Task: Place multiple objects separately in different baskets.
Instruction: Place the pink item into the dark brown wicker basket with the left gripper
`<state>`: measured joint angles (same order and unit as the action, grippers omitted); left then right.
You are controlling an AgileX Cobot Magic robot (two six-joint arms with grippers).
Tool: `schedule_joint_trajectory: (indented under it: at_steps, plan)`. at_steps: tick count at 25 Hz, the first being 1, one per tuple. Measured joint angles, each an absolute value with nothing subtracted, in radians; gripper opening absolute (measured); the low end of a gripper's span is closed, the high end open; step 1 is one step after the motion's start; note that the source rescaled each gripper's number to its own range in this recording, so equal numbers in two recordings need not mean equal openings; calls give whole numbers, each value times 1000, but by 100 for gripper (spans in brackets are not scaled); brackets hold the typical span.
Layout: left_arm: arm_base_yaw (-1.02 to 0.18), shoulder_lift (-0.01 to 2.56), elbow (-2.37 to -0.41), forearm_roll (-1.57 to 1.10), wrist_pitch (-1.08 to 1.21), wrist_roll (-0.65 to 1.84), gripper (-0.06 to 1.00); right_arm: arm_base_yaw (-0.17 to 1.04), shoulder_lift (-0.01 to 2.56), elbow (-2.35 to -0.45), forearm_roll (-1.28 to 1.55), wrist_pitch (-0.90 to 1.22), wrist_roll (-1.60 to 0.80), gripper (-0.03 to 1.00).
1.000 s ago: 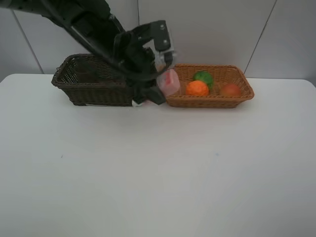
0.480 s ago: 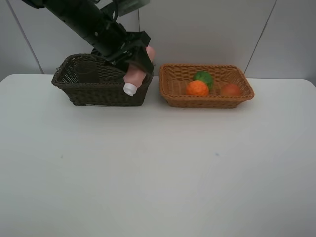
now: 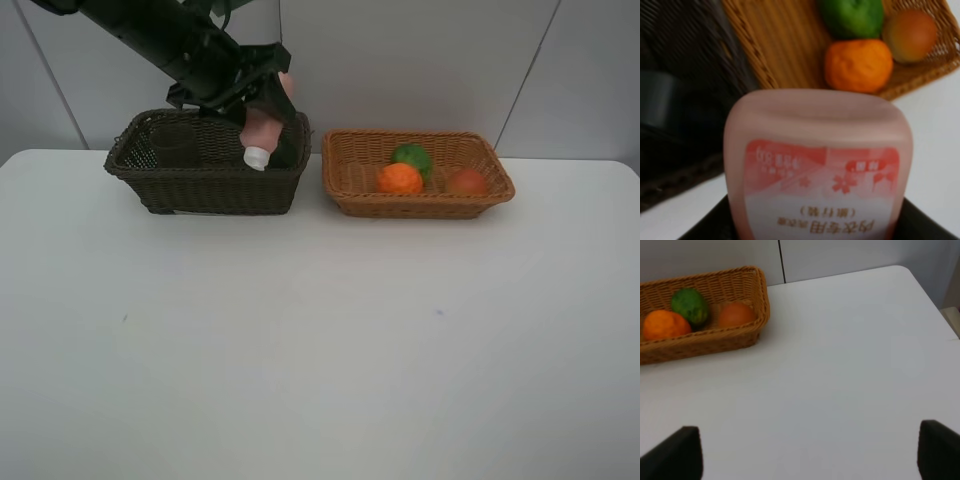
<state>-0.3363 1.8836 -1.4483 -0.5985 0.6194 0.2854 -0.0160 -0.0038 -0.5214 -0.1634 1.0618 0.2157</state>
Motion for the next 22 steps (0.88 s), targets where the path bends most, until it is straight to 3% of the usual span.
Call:
schedule_joint_trajectory:
  at_steps: [9,22]
  plan:
    - [-282,1885,-1450,-451,486,205,64,-16,-4,-521,-163,1062,216,87]
    - [-260,2040,-1636,-278,611,111,64,-16,-4,-521,-163,1062,216,87]
